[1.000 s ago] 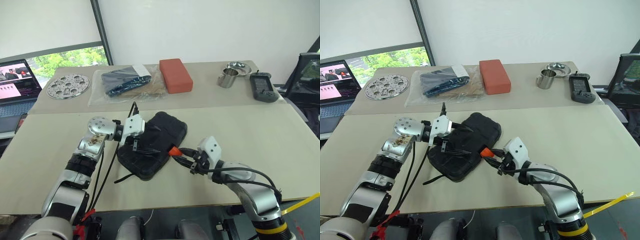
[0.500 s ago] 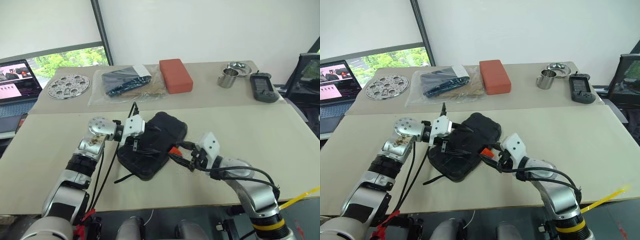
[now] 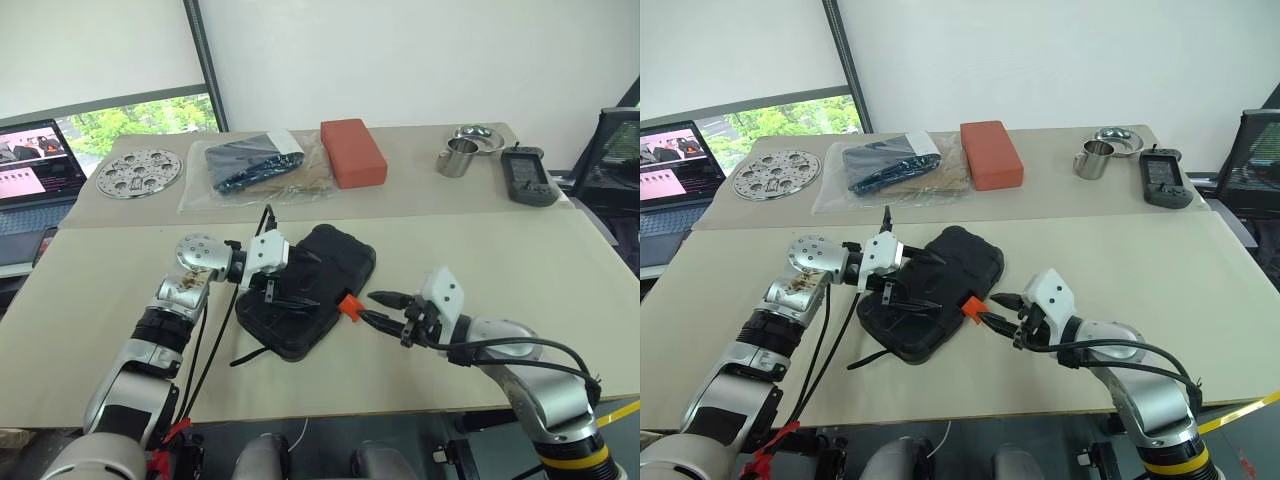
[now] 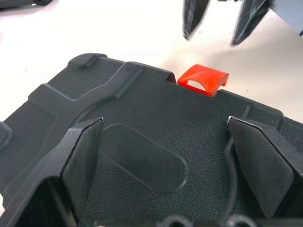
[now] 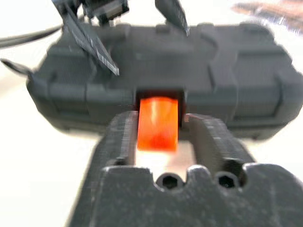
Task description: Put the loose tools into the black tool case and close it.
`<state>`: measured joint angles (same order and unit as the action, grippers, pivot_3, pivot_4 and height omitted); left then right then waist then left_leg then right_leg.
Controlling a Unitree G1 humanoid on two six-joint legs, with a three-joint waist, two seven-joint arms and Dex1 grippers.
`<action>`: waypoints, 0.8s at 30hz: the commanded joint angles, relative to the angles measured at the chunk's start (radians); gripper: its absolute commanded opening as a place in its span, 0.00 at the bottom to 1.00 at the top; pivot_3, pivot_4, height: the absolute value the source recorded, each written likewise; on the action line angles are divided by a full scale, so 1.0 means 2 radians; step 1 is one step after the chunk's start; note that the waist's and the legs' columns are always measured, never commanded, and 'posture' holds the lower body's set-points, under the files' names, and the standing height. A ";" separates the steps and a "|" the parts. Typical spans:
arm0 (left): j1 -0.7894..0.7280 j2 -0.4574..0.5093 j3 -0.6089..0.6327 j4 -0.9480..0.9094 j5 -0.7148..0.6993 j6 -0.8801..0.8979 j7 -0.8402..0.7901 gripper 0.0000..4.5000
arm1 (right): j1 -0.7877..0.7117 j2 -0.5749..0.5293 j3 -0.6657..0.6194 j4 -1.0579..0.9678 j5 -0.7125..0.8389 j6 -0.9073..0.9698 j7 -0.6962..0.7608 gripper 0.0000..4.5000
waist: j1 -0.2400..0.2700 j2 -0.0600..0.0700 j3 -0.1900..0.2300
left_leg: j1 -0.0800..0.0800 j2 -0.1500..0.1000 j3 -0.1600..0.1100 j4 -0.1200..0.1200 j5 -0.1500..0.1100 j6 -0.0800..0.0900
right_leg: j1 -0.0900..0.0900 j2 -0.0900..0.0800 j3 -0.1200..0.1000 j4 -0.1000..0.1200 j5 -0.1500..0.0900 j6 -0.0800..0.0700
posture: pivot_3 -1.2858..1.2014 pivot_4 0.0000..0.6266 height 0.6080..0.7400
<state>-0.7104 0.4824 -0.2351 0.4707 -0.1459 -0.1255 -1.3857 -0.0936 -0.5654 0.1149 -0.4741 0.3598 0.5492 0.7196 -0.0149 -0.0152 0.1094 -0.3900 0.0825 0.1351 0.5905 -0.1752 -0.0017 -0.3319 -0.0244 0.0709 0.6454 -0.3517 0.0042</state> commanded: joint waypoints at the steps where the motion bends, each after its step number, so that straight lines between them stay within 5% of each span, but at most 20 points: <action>1: 0.013 0.006 -0.019 0.015 0.026 0.005 0.001 1.00 | -0.005 0.000 0.006 0.001 -0.008 -0.009 -0.001 0.10 | 0.000 0.000 0.000 | 0.000 0.000 0.000 0.000 0.000 0.000 | 0.000 0.000 0.000 0.000 0.000 0.000 | 0.52 0.24 1.00; 3: 0.014 0.008 -0.018 0.014 0.026 0.006 0.002 1.00 | -0.007 -0.001 0.010 0.005 -0.012 -0.010 0.001 0.01 | 0.000 0.000 0.000 | 0.000 0.000 0.000 0.000 0.000 0.000 | 0.000 0.000 0.000 0.000 0.000 0.000 | 0.52 0.24 1.00; 24: 0.017 0.013 -0.016 0.008 0.025 0.009 0.004 1.00 | -0.057 0.036 0.041 0.061 -0.049 -0.027 0.001 0.01 | -0.003 0.000 0.000 | 0.000 0.000 0.000 0.000 0.000 0.000 | 0.000 0.000 0.000 0.000 0.000 0.000 | 0.52 0.24 1.00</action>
<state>-0.7075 0.4919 -0.2341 0.4636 -0.1459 -0.1235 -1.3838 -0.1812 -0.5102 0.1900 -0.3254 0.2552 0.5298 0.7174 -0.0205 -0.0150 0.1092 -0.3899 0.0835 0.1353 0.5903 -0.1753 -0.0017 -0.3322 -0.0236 0.0709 0.6454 -0.3517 0.0042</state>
